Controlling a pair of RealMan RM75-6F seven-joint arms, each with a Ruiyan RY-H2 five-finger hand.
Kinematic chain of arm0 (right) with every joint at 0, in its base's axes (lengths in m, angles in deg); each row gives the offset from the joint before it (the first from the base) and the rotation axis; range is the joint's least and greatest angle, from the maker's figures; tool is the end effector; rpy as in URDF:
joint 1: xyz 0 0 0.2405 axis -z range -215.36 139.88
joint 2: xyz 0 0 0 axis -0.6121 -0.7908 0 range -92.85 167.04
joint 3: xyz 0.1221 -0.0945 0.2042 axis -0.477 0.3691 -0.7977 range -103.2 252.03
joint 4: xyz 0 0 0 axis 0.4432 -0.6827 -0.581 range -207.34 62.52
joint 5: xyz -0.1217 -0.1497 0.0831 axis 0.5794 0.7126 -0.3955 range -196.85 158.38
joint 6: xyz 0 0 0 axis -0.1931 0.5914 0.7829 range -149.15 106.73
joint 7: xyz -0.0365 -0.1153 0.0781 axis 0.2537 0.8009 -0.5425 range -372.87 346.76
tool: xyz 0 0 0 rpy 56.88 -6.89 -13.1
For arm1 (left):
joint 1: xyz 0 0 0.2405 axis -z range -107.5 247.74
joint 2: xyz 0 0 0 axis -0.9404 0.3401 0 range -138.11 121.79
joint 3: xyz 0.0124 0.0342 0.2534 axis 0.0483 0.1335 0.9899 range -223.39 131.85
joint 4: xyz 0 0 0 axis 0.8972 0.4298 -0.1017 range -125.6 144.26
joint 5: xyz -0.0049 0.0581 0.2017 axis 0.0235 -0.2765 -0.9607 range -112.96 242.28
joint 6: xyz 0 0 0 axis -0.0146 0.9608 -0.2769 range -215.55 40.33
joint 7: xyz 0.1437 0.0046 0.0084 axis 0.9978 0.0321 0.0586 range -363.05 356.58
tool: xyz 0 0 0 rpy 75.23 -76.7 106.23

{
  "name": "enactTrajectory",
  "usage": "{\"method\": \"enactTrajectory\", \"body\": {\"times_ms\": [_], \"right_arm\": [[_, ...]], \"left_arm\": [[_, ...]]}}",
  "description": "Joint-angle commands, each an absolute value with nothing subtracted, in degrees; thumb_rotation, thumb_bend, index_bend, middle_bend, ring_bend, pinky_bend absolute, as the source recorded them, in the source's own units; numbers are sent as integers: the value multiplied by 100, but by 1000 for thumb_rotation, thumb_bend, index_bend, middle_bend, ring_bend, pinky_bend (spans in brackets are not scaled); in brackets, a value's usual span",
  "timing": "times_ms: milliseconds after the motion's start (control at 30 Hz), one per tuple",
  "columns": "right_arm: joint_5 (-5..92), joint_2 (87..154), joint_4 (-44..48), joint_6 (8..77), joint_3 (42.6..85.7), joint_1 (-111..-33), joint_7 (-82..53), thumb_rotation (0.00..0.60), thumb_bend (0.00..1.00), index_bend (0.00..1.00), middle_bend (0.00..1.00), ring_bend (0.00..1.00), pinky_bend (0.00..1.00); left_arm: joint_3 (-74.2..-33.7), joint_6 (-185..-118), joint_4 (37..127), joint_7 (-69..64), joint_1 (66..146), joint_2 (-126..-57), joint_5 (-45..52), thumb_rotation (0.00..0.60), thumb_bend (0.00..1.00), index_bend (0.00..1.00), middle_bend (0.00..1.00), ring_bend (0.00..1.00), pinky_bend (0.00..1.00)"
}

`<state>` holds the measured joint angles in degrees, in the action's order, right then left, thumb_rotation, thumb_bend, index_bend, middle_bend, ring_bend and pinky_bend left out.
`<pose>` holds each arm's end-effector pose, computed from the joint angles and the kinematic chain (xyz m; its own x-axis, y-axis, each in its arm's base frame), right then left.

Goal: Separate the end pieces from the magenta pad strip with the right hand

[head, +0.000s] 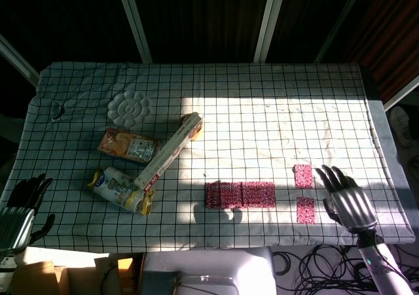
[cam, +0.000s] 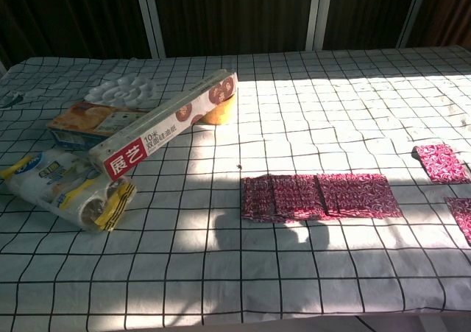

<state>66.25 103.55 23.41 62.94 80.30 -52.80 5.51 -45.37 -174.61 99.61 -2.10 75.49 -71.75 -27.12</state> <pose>-0.2773 -0.1978 0.1198 0.6124 -0.0632 0.7880 -0.7825 -0.1902 0.5929 -0.3068 0.1716 0.1562 0.4622 0.0155 0.8866 0.8817 -0.1153 -0.4576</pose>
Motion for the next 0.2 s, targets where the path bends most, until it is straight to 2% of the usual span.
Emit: {"method": "enactTrajectory", "body": {"times_ms": [33,200], "right_arm": [[7281,10671,1937,7270,8173,-4570,348,600,447,0,0,0,102],[7221,10683,1864,7037,8054,-4581,312,600,447,0,0,0,92]], "left_arm": [[-4491,-17505,9937,-207,7515,-7183,-2787,600,399,0,0,0,57],[-4498,-17507,9930,-181,7514,-7200,-2784,600,398,0,0,0,57]]}}
